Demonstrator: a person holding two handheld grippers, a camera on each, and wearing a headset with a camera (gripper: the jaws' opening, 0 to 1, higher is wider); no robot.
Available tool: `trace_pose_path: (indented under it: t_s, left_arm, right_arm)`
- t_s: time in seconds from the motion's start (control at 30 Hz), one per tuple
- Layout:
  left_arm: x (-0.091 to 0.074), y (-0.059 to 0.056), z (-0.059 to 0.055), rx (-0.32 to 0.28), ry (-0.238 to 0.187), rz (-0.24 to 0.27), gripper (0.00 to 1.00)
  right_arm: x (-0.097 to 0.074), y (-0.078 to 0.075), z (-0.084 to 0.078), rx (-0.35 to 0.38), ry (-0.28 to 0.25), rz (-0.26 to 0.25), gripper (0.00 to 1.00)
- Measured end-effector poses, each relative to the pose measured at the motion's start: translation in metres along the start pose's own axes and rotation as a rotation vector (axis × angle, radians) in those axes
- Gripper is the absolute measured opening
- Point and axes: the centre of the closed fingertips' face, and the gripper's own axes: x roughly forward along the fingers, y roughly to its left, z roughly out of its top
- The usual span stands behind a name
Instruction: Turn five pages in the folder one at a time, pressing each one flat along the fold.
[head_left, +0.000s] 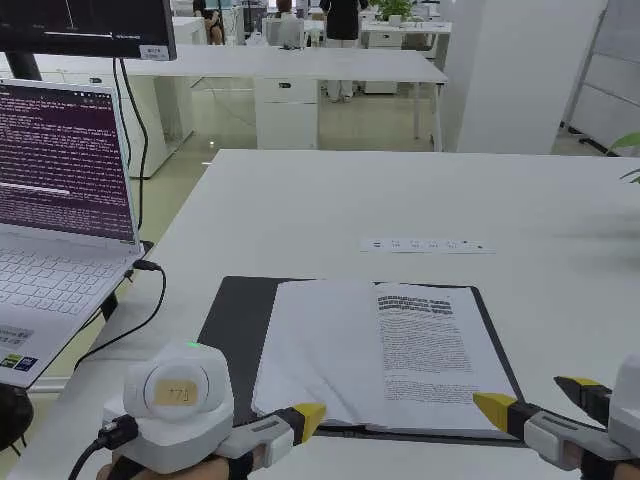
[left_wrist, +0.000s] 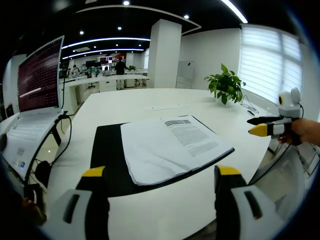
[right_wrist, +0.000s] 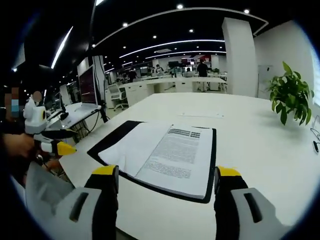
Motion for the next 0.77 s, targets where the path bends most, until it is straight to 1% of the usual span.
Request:
trace_pose_path:
  t_s: [0.07, 0.1, 0.13, 0.2, 0.3, 0.37, 0.47, 0.53, 0.6, 0.67, 0.77]
  left_arm:
    - [-0.003, 0.002, 0.002, 0.017, -0.018, 0.007, 0.99]
    - [-0.007, 0.003, 0.001, 0.032, -0.021, 0.005, 0.99]
    - [-0.008, 0.004, 0.001, 0.036, -0.023, 0.004, 0.99]
    - [-0.011, 0.005, -0.002, 0.038, -0.013, 0.004, 0.99]
    - [-0.018, 0.01, -0.004, 0.032, -0.017, 0.015, 0.99]
    - [-0.021, 0.012, -0.004, 0.02, -0.022, 0.02, 0.99]
    - [-0.026, 0.015, -0.006, 0.02, -0.02, 0.031, 0.99]
    - [-0.03, 0.016, -0.005, 0.013, -0.026, 0.036, 0.99]
    - [-0.032, 0.017, -0.005, 0.008, -0.022, 0.045, 0.99]
    - [-0.035, 0.017, -0.004, 0.006, -0.025, 0.045, 0.99]
    - [-0.039, 0.015, -0.002, 0.002, -0.028, 0.044, 0.99]
  right_arm:
    - [-0.001, 0.001, 0.0, 0.001, -0.009, 0.002, 0.96]
    - [-0.002, 0.001, 0.0, -0.002, -0.015, 0.009, 0.99]
    - [-0.003, 0.002, -0.002, -0.003, -0.006, 0.02, 1.0]
    - [-0.005, 0.0, -0.005, 0.008, -0.001, 0.018, 1.0]
    - [-0.009, -0.003, -0.005, 0.023, -0.003, 0.019, 1.0]
    - [-0.011, -0.004, -0.005, 0.027, -0.009, 0.021, 1.0]
    - [-0.016, -0.003, -0.004, 0.023, -0.008, 0.015, 1.0]
    - [-0.017, -0.007, -0.003, 0.025, -0.008, 0.012, 1.0]
    - [-0.019, -0.008, -0.001, 0.03, -0.015, 0.005, 1.0]
    - [-0.022, -0.009, 0.001, 0.034, -0.018, 0.004, 1.0]
    - [-0.023, -0.012, 0.002, 0.016, -0.019, 0.002, 1.0]
